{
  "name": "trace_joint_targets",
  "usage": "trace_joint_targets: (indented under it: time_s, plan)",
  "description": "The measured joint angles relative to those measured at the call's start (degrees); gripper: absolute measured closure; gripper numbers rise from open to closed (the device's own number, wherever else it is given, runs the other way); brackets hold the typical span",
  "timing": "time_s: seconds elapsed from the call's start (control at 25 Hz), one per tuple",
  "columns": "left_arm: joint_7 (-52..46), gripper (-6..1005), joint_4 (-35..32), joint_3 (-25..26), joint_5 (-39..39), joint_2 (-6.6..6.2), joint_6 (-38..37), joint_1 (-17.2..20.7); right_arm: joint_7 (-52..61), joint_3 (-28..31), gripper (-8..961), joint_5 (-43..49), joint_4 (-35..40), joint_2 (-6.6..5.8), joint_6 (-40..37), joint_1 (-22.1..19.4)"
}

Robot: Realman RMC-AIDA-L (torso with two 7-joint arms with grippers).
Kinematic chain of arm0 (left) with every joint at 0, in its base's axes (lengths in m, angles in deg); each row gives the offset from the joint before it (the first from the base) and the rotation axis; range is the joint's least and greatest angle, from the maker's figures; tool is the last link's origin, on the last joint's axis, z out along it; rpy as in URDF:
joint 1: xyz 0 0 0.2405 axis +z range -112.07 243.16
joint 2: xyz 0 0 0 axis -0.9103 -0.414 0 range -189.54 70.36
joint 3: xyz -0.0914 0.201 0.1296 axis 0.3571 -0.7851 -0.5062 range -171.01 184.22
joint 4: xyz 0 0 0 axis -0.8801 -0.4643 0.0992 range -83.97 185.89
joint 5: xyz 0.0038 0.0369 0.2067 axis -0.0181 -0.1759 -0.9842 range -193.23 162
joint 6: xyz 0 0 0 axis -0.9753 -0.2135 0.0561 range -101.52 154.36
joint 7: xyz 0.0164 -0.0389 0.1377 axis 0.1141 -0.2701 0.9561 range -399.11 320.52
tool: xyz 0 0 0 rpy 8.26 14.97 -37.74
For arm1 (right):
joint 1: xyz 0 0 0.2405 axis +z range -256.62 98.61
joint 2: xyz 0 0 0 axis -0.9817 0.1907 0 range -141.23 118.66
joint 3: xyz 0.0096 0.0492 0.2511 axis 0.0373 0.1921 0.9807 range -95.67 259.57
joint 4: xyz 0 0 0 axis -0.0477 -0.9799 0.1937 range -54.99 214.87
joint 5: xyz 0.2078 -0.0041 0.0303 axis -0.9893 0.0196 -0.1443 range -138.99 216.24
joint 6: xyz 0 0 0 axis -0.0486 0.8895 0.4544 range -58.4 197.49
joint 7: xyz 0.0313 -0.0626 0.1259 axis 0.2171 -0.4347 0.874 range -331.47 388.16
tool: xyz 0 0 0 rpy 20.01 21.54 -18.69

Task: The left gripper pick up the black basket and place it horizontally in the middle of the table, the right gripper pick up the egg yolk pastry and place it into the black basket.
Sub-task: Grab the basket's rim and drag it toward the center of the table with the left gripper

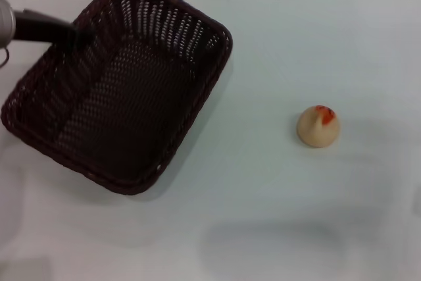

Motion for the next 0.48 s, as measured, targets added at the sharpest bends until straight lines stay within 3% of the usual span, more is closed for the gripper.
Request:
trace_joint_targets:
  time_s: [0.28, 0.48]
  plan:
    - [10.02, 793, -0.16, 7.76, 8.48, -0.76, 9.25, -5.55, -0.08, 0.0, 480, -0.09, 0.0, 0.06, -0.37, -0.15]
    - [14.69, 793, -1.04, 9.26, 14.17, -2.36, 15.28, -9.03, -0.18, 0.0, 480, -0.23, 0.0, 0.08, -0.4, -0.18]
